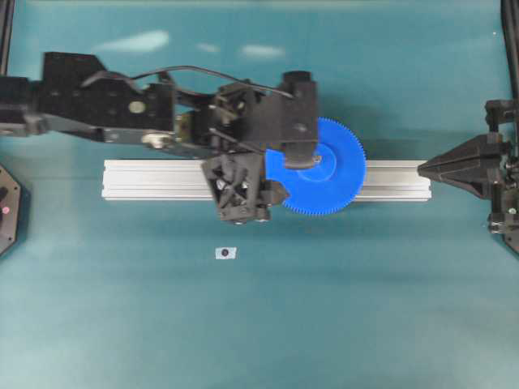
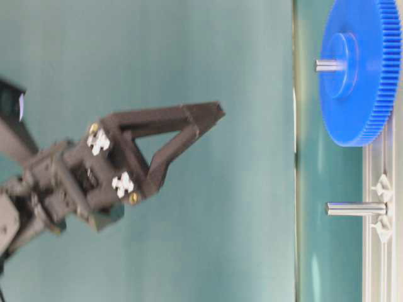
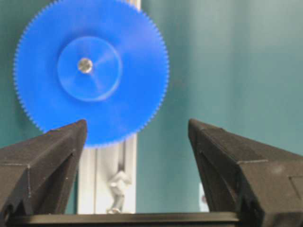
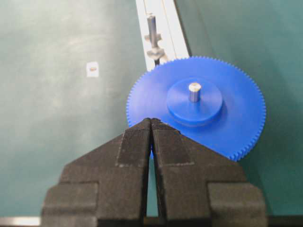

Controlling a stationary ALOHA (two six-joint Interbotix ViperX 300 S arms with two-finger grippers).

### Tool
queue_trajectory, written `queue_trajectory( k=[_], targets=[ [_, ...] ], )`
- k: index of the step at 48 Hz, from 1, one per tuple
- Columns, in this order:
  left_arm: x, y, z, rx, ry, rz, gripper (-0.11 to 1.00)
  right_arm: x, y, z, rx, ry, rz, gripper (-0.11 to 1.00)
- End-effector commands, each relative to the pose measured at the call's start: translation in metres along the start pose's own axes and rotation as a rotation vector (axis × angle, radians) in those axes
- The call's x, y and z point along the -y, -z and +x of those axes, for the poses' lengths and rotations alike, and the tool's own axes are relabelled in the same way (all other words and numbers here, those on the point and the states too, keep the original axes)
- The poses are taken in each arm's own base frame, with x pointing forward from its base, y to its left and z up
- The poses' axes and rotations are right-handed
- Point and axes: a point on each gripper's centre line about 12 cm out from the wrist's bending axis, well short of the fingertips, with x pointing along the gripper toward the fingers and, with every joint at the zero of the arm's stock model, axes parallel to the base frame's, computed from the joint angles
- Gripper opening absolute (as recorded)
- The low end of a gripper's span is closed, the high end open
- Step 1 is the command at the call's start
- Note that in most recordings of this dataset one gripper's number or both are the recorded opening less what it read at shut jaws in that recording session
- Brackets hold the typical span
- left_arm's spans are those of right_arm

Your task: Insert the large gear onto the shaft.

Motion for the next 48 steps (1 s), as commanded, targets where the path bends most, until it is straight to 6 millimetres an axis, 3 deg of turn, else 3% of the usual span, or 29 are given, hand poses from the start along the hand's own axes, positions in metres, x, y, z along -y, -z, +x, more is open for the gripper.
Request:
queue_trajectory(
  k=[1,15,29,48],
  targets=[
    [0.001,-0.006,-0.026,0.081,0.001,0.0,0.83,0.0,-0.006,0.0,0.014,0.0,0.011,0.07],
    [0.001,0.016,-0.038,0.094,0.0,0.001,0.83,-0.001,-0.006,0.0,0.015,-0.001,0.013,0.07],
    [0.001,0.026,-0.051,0.155,0.0,0.002,0.83,-0.001,-0.006,0.0,0.015,-0.001,0.013,0.07],
    [0.001,0.035,-0.055,0.184,0.003,-0.021,0.83,-0.001,-0.006,0.0,0.015,-0.001,0.013,0.07]
  ],
)
